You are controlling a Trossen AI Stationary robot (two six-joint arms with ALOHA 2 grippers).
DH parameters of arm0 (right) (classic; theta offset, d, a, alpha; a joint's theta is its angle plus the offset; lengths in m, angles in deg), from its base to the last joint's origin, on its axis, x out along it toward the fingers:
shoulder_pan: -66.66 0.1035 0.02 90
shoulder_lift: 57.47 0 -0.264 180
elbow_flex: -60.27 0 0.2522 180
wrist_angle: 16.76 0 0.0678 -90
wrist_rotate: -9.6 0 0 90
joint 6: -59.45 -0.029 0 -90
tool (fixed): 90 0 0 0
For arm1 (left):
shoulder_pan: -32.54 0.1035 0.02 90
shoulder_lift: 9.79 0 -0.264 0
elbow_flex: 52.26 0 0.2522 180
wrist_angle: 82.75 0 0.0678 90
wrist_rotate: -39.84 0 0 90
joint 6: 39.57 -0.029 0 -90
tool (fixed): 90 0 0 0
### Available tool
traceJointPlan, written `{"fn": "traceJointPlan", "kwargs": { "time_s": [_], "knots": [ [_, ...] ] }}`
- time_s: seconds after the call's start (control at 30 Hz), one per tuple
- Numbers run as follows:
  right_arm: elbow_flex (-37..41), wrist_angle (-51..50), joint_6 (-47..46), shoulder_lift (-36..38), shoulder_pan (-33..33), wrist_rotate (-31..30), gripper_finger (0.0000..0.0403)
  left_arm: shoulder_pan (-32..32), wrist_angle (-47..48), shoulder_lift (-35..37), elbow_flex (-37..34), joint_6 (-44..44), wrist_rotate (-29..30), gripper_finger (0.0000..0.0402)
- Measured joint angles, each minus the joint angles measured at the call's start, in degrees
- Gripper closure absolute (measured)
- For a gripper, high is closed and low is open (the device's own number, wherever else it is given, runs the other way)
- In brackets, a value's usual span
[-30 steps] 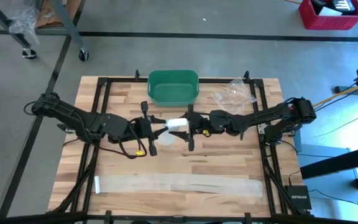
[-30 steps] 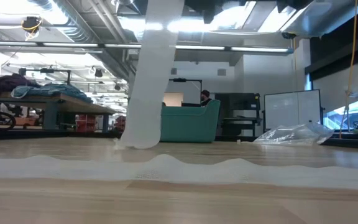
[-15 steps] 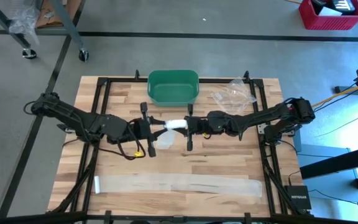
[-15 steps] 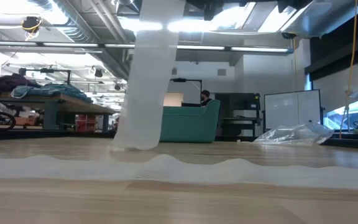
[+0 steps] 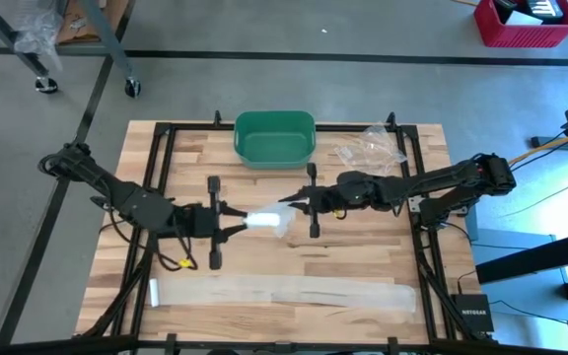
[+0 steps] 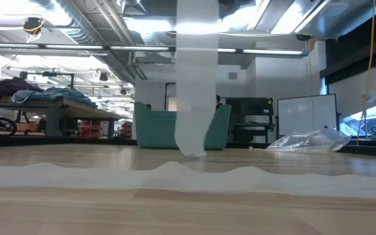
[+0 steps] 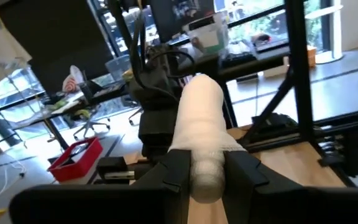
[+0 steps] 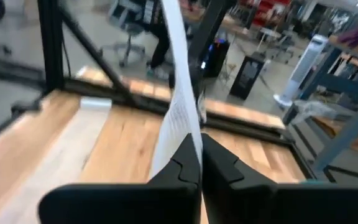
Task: Roll bandage
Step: Roll the top white bandage
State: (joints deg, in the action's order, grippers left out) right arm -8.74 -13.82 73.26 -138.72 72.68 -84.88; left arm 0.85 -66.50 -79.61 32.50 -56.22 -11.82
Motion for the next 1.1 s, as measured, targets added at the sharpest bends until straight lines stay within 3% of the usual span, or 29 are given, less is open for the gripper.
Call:
{"fn": "traceJointPlan", "kwargs": {
  "time_s": [0.13, 0.33, 0.47, 0.8, 0.93, 1.1],
  "knots": [
    [0.0, 0.0, 0.3, 0.5, 0.0, -0.3, 0.0396, -1.7, 2.4, 0.5, 0.0, -0.3, 0.0, 0.0347],
    [0.0, 4.6, -4.0, -0.3, 0.0, 6.0, 0.0392, 0.1, 0.9, 0.6, 0.0, -0.9, 0.0, 0.0347],
    [0.0, 6.2, -9.0, -1.7, 0.0, 6.9, 0.0358, 2.5, 1.2, -0.3, 0.0, 0.0, 0.0, 0.0347],
    [0.1, 5.7, -9.0, -2.3, 0.0, 6.7, 0.0220, 4.4, 1.6, -0.5, 0.0, 1.2, 0.0, 0.0347],
    [0.0, 5.5, -9.0, -4.4, 0.0, 8.6, 0.0202, 4.4, 1.7, -0.5, 0.0, 1.3, 0.0, 0.0347],
    [0.0, 9.8, -8.6, -8.5, 1.6, 9.2, 0.0208, 4.4, 1.6, -0.5, 0.0, 1.2, 0.0, 0.0347]
  ]
}}
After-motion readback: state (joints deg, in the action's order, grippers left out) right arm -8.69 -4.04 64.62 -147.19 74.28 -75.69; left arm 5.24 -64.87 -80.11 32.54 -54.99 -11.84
